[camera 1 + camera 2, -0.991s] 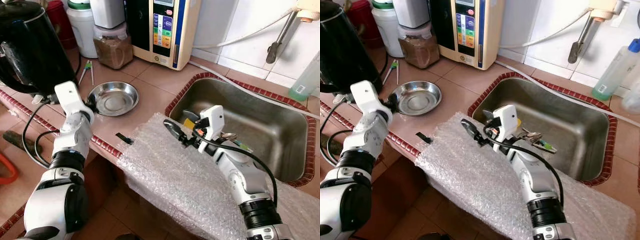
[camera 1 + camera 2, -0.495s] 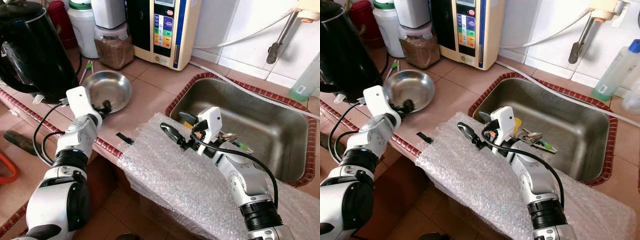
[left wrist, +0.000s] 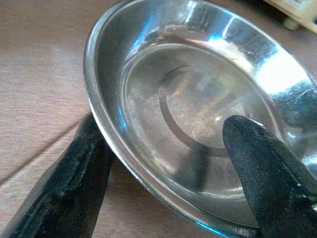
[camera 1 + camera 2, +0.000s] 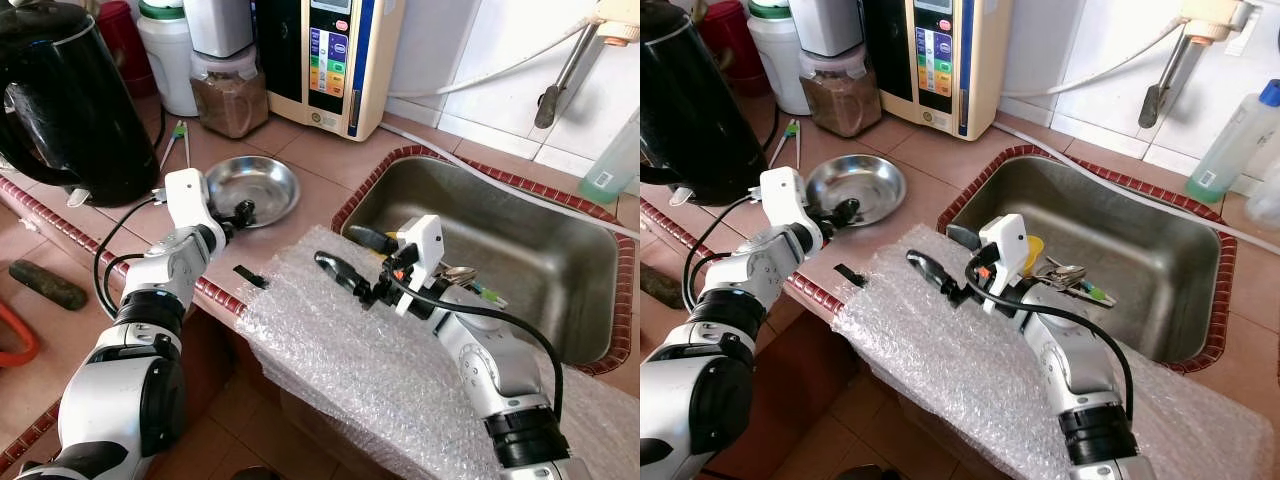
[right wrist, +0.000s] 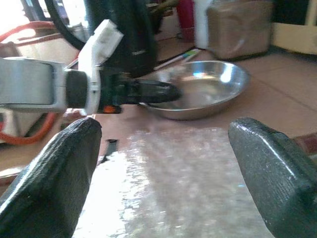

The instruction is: Kitchen organization

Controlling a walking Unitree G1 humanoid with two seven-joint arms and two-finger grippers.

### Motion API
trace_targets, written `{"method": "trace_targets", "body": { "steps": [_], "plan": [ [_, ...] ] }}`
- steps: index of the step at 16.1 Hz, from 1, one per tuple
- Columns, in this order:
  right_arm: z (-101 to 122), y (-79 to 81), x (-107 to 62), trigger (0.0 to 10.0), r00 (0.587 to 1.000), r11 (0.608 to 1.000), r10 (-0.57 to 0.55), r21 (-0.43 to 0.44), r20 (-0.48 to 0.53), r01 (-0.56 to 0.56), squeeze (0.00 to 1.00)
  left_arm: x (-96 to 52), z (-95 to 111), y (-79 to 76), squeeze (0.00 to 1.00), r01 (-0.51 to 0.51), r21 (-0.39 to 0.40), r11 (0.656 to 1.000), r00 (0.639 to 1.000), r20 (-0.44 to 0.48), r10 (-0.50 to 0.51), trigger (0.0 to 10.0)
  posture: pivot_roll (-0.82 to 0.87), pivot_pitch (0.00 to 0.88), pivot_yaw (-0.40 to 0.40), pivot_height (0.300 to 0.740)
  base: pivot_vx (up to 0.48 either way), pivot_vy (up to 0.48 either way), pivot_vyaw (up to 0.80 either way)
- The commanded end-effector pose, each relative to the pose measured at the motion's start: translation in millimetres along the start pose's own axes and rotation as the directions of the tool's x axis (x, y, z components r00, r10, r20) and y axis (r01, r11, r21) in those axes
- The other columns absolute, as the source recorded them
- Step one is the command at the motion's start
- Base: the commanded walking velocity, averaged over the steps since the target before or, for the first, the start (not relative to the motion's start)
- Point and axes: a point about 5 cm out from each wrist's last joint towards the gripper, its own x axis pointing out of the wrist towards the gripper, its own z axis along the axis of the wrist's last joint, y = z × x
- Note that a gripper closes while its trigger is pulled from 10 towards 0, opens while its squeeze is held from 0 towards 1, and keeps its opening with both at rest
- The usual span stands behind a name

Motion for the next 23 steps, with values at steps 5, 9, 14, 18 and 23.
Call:
{"method": "trace_targets", "body": {
  "steps": [5,9,14,18,23],
  "plan": [
    [2,2.3,-1.5,10.0,0.999,0.999,0.043,-0.010,-0.014,-0.043,0.00,1.2,-16,-14.1,0.00,0.131,0.043,0.990,0.988,-0.087,-0.127,0.0,0.02,0.053,0.011,0.740,0.000,0.000,0.00],
    [1,1.3,-1.5,10.0,0.999,0.999,0.036,-0.010,-0.027,-0.036,0.00,-0.3,-13,-12.1,0.00,0.152,0.034,0.988,0.987,-0.053,-0.150,0.0,0.02,0.051,0.012,0.740,0.000,0.000,0.00],
    [0,0.7,-0.9,10.0,0.998,0.999,0.040,-0.016,-0.041,-0.041,0.00,-5.0,-15,-2.4,0.00,0.177,0.114,0.978,0.982,-0.088,-0.167,0.0,0.02,0.058,0.011,0.740,0.000,0.000,0.00],
    [-1,0.8,-2.1,10.0,0.998,0.999,0.041,-0.009,-0.046,-0.041,0.00,-14.8,-7,6.7,0.00,0.214,0.202,0.956,0.977,-0.060,-0.206,0.0,0.03,0.064,0.013,0.740,0.000,0.000,0.00],
    [-2,-0.6,-2.7,10.0,0.999,1.000,0.019,-0.013,-0.047,-0.019,0.00,-20.7,6,-3.7,0.00,0.169,0.202,0.965,0.972,0.127,-0.197,0.0,0.02,0.068,0.009,0.740,0.000,0.000,0.00]
  ]
}}
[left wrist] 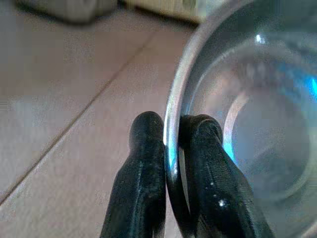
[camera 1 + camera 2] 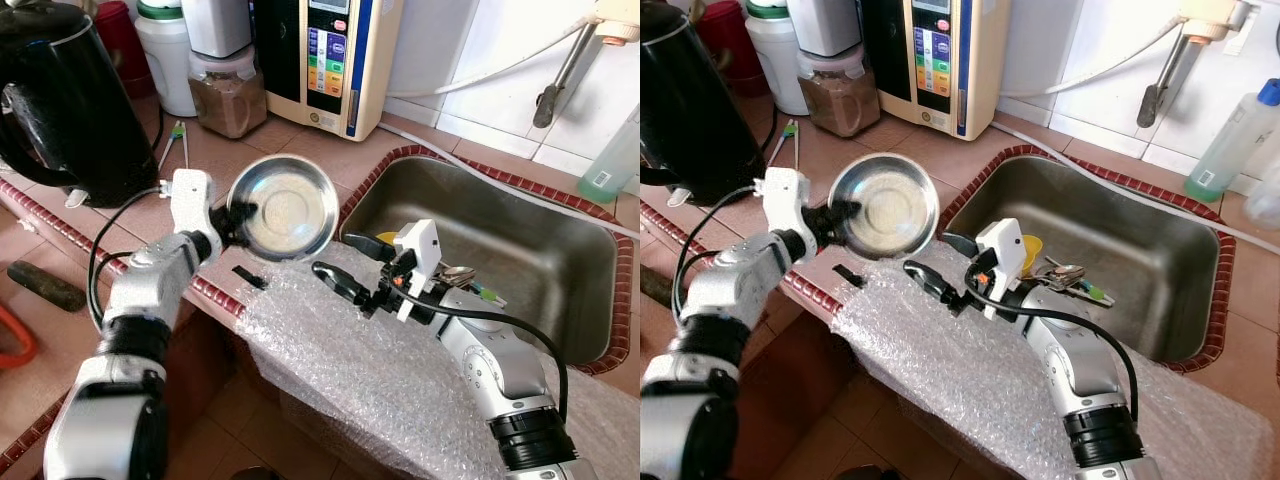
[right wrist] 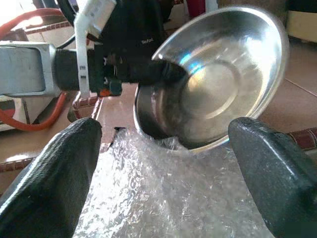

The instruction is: Kitchen organization

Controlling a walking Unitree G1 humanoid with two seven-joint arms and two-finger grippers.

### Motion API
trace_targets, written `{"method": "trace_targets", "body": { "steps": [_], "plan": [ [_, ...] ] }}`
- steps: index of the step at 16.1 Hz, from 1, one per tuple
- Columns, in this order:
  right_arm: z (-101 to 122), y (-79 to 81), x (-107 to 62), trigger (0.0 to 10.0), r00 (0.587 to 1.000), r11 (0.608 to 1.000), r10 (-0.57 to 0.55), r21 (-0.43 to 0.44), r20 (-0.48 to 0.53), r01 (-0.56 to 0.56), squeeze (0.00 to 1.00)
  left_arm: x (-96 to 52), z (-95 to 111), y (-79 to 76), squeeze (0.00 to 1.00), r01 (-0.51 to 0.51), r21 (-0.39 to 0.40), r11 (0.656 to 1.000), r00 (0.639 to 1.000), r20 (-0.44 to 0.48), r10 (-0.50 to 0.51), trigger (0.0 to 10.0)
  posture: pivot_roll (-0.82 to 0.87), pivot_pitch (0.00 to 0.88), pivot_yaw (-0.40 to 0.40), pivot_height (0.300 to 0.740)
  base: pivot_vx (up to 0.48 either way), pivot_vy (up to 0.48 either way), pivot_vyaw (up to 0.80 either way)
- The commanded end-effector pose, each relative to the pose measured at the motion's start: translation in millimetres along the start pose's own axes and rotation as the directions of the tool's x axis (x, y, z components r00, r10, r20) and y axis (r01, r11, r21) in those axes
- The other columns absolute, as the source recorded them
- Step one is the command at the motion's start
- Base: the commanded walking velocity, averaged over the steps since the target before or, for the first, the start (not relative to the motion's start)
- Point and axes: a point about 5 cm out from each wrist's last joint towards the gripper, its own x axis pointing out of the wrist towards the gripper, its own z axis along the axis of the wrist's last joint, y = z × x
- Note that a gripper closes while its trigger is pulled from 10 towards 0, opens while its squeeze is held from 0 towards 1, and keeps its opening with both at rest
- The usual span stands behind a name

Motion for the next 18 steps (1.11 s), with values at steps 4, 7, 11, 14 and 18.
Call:
{"method": "trace_targets", "body": {
  "steps": [4,7,11,14,18],
  "plan": [
    [4,-9.2,3.0,10.0,0.998,0.998,-0.063,-0.015,0.015,0.063,0.00,-0.2,26,-10.6,0.00,-0.026,-0.117,0.993,0.962,0.267,0.057,0.0,0.02,0.062,-0.007,0.740,0.000,0.000,0.00],
    [17,-18.8,11.7,10.0,0.988,0.991,-0.132,-0.016,0.085,0.133,0.00,2.0,34,-25.7,0.00,0.008,-0.144,0.990,0.930,0.366,0.046,0.0,0.01,0.055,-0.013,0.740,0.000,0.000,0.00],
    [31,-32.3,17.5,10.0,0.954,0.970,-0.244,0.043,0.174,0.240,0.00,4.3,40,-38.4,0.00,0.076,-0.124,0.989,0.911,0.413,-0.018,0.0,0.01,0.050,-0.009,0.740,0.000,0.000,0.00],
    [33,-35.1,24.9,10.0,0.943,0.960,-0.278,0.036,0.183,0.277,0.00,5.7,41,-51.4,0.00,0.136,-0.118,0.984,0.900,0.429,-0.073,0.0,0.02,0.047,-0.007,0.740,0.000,0.000,0.00],
    [39,-49.4,33.3,10.0,0.886,0.906,-0.419,0.025,0.199,0.423,0.00,6.2,39,-58.7,0.00,0.159,-0.129,0.979,0.895,0.437,-0.088,0.0,0.02,0.045,-0.008,0.740,0.000,0.000,0.00]
  ]
}}
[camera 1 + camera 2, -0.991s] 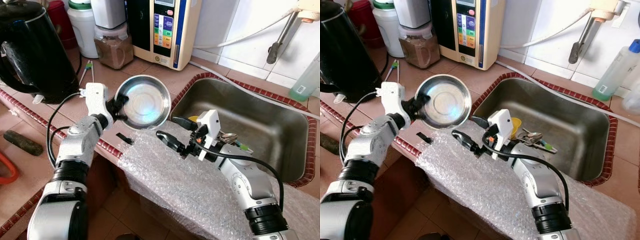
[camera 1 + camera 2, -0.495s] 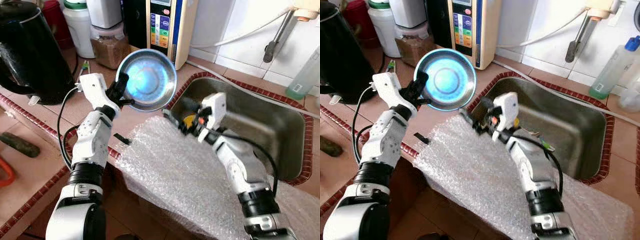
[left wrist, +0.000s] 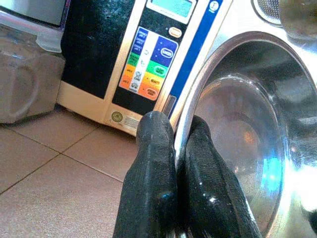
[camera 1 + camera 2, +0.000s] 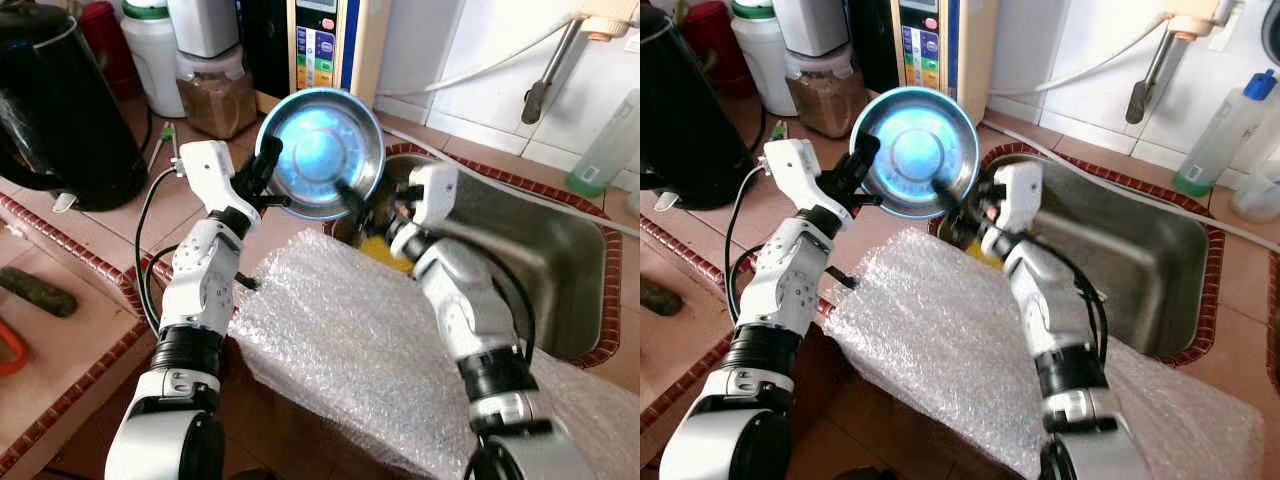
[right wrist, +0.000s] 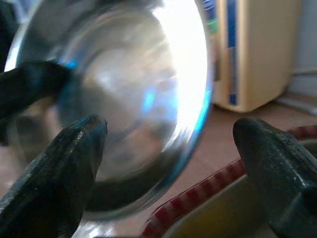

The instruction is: Kitchen organization

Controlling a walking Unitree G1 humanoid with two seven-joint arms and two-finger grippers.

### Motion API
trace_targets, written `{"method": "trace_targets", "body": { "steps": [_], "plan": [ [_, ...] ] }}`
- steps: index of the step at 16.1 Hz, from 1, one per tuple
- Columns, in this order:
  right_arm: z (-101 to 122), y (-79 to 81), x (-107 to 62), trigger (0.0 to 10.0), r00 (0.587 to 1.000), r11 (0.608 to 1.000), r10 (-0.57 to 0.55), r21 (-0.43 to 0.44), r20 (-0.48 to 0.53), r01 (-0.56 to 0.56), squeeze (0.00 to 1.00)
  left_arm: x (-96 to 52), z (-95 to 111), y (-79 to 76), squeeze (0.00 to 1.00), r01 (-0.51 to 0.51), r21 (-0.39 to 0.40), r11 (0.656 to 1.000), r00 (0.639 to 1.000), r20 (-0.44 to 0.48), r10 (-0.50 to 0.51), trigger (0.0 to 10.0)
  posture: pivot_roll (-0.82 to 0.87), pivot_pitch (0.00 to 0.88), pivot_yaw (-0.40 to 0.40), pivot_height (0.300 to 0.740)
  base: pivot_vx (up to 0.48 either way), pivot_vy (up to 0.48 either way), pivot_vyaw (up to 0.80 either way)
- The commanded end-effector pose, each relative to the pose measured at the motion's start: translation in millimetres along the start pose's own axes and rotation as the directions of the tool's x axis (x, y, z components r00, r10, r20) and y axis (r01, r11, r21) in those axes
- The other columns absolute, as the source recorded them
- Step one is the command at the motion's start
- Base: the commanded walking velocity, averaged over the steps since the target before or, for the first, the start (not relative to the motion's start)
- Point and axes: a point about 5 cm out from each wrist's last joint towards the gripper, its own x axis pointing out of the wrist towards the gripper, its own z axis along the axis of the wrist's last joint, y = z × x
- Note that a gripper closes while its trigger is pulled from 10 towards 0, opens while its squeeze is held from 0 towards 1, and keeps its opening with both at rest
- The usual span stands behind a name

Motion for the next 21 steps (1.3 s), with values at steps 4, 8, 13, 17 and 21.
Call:
{"method": "trace_targets", "body": {
  "steps": [4,8,13,17,21],
  "plan": [
    [-2,-13.4,7.1,0.0,0.994,0.987,-0.111,0.113,-0.009,0.111,0.00,1.6,5,-13.5,0.00,0.062,-0.007,0.998,0.997,0.037,-0.062,0.0,0.02,0.044,-0.017,0.740,0.000,0.000,0.00],
    [1,-11.9,10.0,0.0,0.996,0.972,-0.082,0.222,0.037,0.072,0.00,1.8,1,-17.2,0.00,0.082,-0.020,0.996,0.996,0.028,-0.081,0.0,0.01,0.036,-0.020,0.740,0.000,0.000,0.00],
    [1,-16.2,7.2,0.0,0.995,0.958,-0.083,0.278,0.054,0.065,0.00,-0.3,-1,-16.2,0.00,0.075,-0.032,0.997,0.997,0.025,-0.074,0.0,0.01,0.042,-0.026,0.740,0.000,0.000,0.00],
    [-2,-15.0,5.8,0.0,0.995,0.957,-0.081,0.284,0.057,0.062,0.00,-3.6,-2,-13.2,0.00,0.061,-0.032,0.998,0.998,0.022,-0.060,0.0,0.01,0.057,-0.028,0.740,0.000,0.000,0.00],
    [-3,-25.7,-0.9,0.0,0.992,0.951,-0.114,0.294,0.050,0.095,0.00,-2.9,-2,-12.3,0.00,0.047,-0.023,0.999,0.999,0.016,-0.047,0.0,0.00,0.077,-0.029,0.740,0.000,0.000,0.00]
  ]
}}
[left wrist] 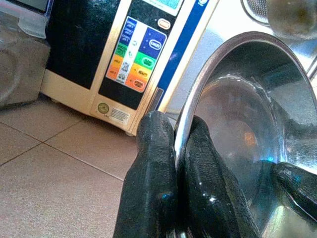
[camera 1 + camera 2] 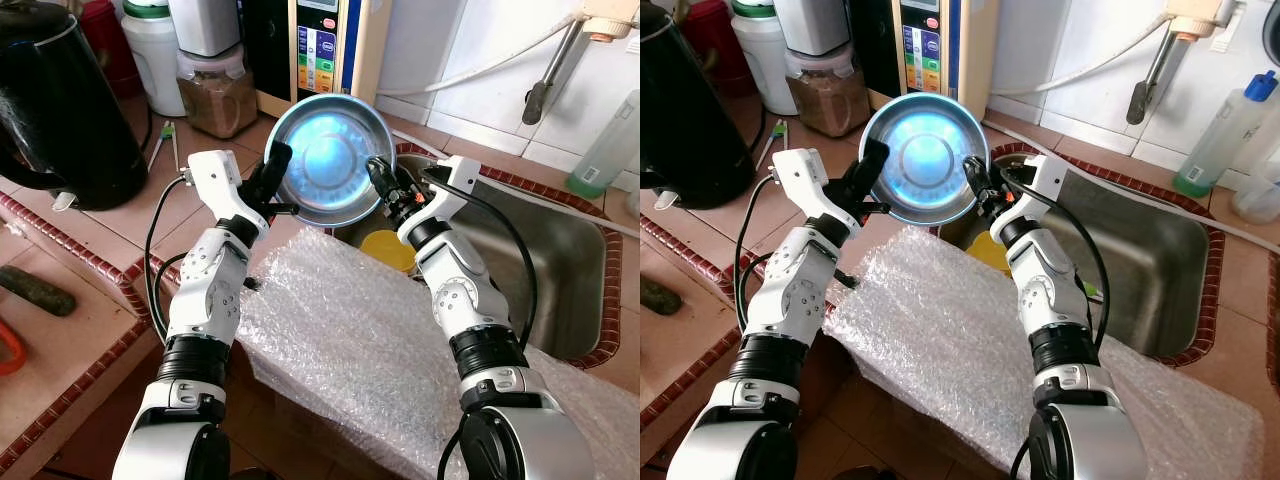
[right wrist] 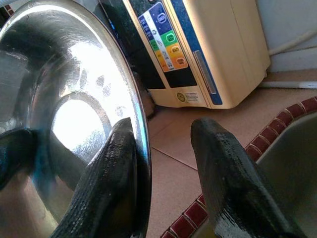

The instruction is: Kitchen organization

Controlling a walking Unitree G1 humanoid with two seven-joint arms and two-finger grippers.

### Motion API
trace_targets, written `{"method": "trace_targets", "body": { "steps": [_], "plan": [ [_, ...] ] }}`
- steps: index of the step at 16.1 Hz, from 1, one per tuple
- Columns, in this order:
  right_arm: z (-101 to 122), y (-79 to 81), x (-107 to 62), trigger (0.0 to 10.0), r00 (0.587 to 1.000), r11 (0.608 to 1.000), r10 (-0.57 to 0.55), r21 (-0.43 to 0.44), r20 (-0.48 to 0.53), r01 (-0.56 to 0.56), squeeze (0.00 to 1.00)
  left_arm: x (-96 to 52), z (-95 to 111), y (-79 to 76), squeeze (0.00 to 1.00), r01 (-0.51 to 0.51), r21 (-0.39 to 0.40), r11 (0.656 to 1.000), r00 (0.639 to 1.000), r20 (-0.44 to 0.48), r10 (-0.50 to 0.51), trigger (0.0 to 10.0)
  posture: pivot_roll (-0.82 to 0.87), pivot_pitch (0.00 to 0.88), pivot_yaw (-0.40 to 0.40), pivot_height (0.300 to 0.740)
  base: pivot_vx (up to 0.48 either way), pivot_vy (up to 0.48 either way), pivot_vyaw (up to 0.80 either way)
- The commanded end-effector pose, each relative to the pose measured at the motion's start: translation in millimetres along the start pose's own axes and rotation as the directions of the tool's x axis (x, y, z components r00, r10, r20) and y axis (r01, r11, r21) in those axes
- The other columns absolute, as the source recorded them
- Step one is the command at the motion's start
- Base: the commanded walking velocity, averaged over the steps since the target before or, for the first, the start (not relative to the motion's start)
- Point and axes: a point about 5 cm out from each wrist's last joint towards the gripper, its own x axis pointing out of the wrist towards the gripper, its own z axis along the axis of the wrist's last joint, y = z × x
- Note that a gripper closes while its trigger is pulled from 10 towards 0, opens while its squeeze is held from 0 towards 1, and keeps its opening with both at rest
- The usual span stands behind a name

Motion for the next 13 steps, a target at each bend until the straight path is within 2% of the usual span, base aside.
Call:
{"method": "trace_targets", "body": {
  "steps": [1,2,5,6,7,10,11,13],
  "plan": [
    [4,-13.0,-5.8,0.0,0.998,0.998,-0.057,0.012,0.008,0.057,0.00,1.7,5,-4.8,0.00,0.019,0.022,1.000,1.000,0.009,-0.019,3.3,0.01,0.081,-0.028,0.740,0.000,0.000,0.00],
    [4,-13.9,-5.9,0.0,0.998,0.998,-0.065,0.017,0.010,0.065,0.00,1.2,3,-6.3,0.00,0.030,0.020,0.999,1.000,-0.001,-0.030,10.0,0.01,0.083,-0.029,0.740,0.000,0.000,0.00],
    [2,-12.5,-5.4,0.0,0.998,0.998,-0.065,0.016,0.004,0.065,0.00,0.4,3,-7.9,0.00,0.037,0.023,0.999,0.999,0.002,-0.037,10.0,0.01,0.088,-0.030,0.740,0.000,0.000,0.00],
    [2,-16.3,-5.8,0.0,0.994,0.994,-0.106,-0.021,0.003,0.106,0.00,0.2,3,-8.0,1.00,0.041,0.014,0.999,0.999,0.001,-0.041,10.0,0.01,0.088,-0.030,0.740,0.000,0.000,0.00],
    [4,-22.8,-6.7,0.0,0.987,0.986,-0.160,-0.040,0.006,0.160,0.00,-0.1,2,-8.2,1.00,0.045,0.006,0.999,0.999,-0.004,-0.045,10.0,0.01,0.088,-0.030,0.740,0.000,0.000,0.00],
    [9,-45.8,-13.8,0.0,0.950,0.949,-0.313,-0.022,0.015,0.313,0.00,-0.9,-3,-10.0,1.00,0.053,0.021,0.998,0.998,-0.040,-0.052,10.0,0.01,0.088,-0.029,0.740,0.000,0.000,0.00],
    [13,-54.5,-18.0,0.0,0.923,0.919,-0.383,-0.087,0.029,0.384,0.00,-1.5,-7,-10.3,1.00,0.056,0.021,0.998,0.996,-0.064,-0.054,10.0,0.01,0.088,-0.030,0.740,0.000,0.000,0.00],
    [18,-64.6,-23.2,0.0,0.886,0.876,-0.459,-0.130,0.063,0.464,0.00,-2.9,-9,-10.1,1.00,0.064,0.035,0.997,0.994,-0.088,-0.060,10.0,0.02,0.085,-0.027,0.740,0.000,0.000,0.00]
  ]
}}
